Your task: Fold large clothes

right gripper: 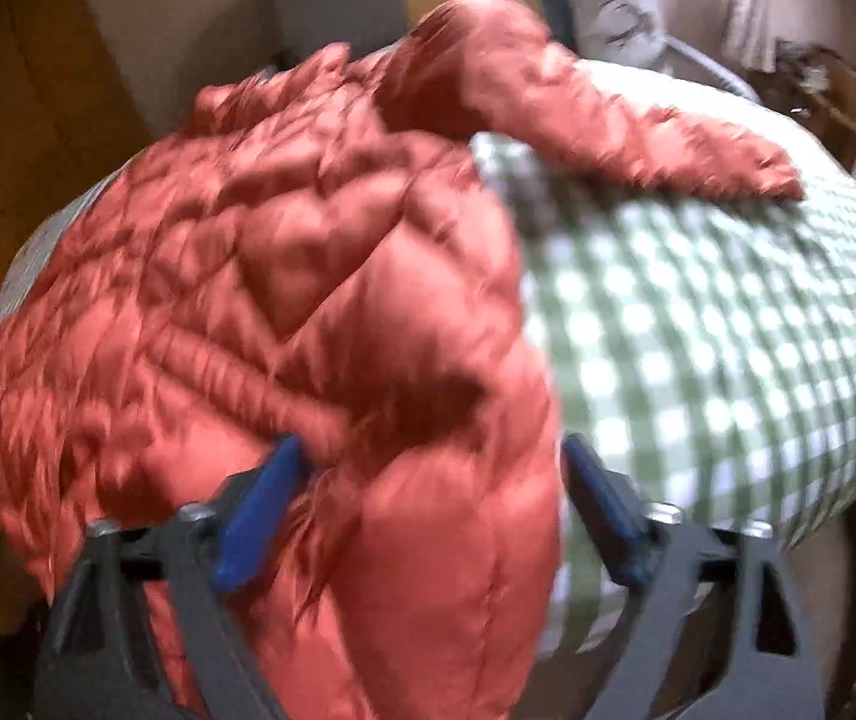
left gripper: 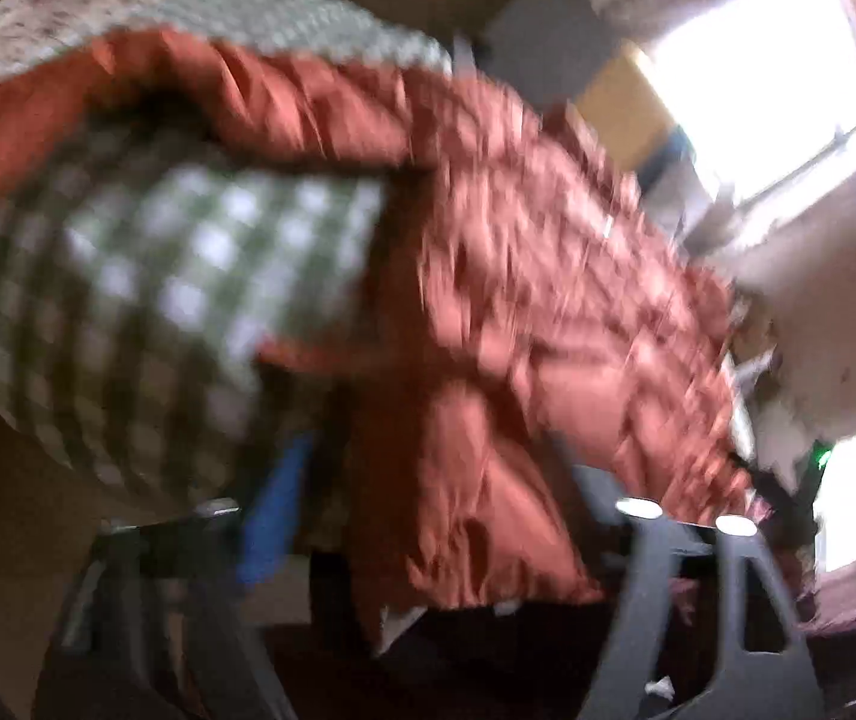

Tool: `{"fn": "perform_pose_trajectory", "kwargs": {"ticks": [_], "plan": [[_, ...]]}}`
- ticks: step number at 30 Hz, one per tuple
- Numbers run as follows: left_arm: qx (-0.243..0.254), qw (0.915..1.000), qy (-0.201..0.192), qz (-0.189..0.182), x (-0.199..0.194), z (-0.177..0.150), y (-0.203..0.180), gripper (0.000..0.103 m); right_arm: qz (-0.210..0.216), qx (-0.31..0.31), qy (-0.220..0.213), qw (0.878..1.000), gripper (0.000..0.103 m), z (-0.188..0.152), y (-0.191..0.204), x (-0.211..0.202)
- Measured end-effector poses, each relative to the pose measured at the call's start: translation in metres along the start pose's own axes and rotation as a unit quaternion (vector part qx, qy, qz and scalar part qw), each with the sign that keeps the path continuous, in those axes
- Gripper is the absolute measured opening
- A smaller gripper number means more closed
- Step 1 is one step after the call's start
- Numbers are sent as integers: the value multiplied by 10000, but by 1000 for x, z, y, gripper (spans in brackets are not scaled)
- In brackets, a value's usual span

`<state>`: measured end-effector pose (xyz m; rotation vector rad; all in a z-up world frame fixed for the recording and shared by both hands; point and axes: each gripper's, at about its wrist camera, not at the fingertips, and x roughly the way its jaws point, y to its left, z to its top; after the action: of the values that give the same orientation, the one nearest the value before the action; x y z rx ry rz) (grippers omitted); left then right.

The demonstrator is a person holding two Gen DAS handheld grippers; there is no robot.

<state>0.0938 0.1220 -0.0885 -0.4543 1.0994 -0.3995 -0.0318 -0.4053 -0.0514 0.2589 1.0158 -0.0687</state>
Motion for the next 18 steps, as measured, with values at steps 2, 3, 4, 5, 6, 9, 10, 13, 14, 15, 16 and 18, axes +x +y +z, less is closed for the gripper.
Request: {"fn": "perform_pose_trajectory", "kwargs": {"ticks": [2, 3, 4, 5, 6, 9, 10, 13, 14, 15, 16, 18], "plan": [[181, 9997, 159, 16, 12, -10, -6, 29, -60, -152, -35, 9999, 27, -6, 9, -2], [366, 9992, 160, 70, 13, -15, -12, 18, -126, -275, -73, 9995, 23, -7, 12, -6], [484, 9987, 147, 110, 12, -18, -17, 15, -165, -314, -61, 9994, 22, -7, 12, -7], [513, 9985, 150, 99, 13, -19, -19, 14, -211, -341, -7, 9992, 22, -6, 11, -7], [512, 9985, 174, 74, 12, -21, -20, 13, -211, -341, -7, 9992, 23, -6, 11, -7], [428, 9988, 162, 193, 9, -23, -16, 17, -313, -414, 11, 9987, 31, -3, 14, -8], [276, 9994, 91, 173, 0, -20, -8, 21, -359, -391, 9, 9986, 39, -2, 14, -6], [-516, 9967, -584, 213, -38, -5, 25, 77, -497, -222, -80, 9985, 59, 3, 9, -9], [-924, 9905, -991, 242, -58, 1, 44, 87, -595, -177, -220, 9978, 61, 7, 9, -15], [-1197, 9847, -1239, 250, -70, 6, 58, 87, -638, -178, -347, 9972, 66, 11, 10, -20], [-1439, 9791, -1400, 317, -80, 11, 70, 86, -682, -202, -496, 9962, 71, 15, 13, -27], [-1869, 9646, -1761, 599, -101, 22, 98, 87, -756, -331, -762, 9937, 75, 24, 24, -35]]}}
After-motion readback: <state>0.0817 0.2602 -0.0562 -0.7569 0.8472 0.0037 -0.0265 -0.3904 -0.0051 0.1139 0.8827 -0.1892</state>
